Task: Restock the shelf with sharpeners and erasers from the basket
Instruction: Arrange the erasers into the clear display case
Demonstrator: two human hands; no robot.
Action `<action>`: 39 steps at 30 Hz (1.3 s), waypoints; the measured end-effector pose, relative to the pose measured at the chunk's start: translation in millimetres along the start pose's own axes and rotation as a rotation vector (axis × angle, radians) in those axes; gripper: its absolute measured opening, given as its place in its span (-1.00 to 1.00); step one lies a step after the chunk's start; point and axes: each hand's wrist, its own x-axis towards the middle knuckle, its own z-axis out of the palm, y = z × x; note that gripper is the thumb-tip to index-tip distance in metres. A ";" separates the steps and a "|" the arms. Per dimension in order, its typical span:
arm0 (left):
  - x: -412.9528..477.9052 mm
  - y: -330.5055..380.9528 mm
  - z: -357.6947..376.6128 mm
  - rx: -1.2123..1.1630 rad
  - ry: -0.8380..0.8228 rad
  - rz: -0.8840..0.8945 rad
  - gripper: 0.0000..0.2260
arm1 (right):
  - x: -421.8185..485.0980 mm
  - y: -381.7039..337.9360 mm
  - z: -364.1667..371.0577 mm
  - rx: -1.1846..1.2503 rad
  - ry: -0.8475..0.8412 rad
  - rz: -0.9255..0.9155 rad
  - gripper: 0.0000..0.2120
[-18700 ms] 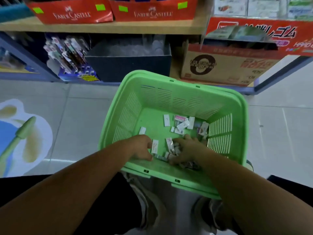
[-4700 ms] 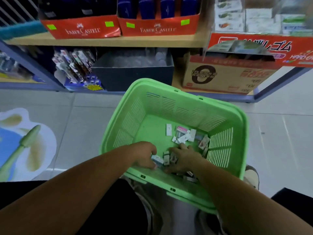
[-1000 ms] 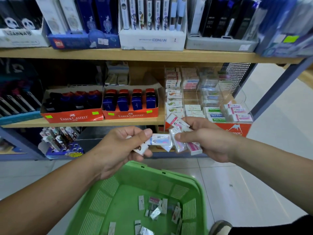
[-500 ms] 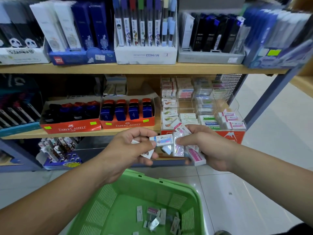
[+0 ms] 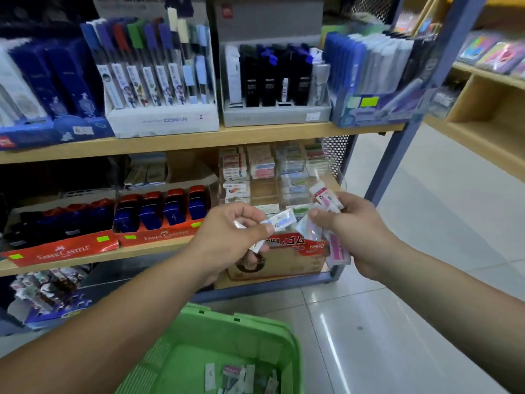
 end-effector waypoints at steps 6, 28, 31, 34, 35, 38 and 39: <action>65.3 31.7 57.6 0.143 -0.009 0.079 -0.85 | 19.3 13.7 -44.3 0.118 0.233 -0.071 -0.91; 106.4 54.5 65.2 -0.460 -0.365 -0.216 -0.73 | 43.4 26.1 -50.8 0.220 0.196 -0.109 -0.90; 98.5 47.1 56.4 -0.518 -0.439 -0.203 -0.67 | 42.9 24.1 -45.5 0.206 0.184 -0.123 -0.89; 97.8 42.1 51.2 -0.458 -0.437 -0.167 -0.63 | 41.4 23.4 -41.1 0.186 0.156 -0.139 -0.89; 99.0 40.5 49.4 -0.403 -0.434 -0.143 -0.61 | 40.7 22.8 -40.0 0.174 0.149 -0.142 -0.89; 104.0 33.3 43.8 -0.190 -0.382 -0.065 -0.59 | 40.2 22.7 -39.9 0.172 0.151 -0.139 -0.89; 105.3 31.8 41.5 -0.159 -0.345 -0.055 -0.59 | 40.2 23.0 -40.5 0.176 0.160 -0.134 -0.89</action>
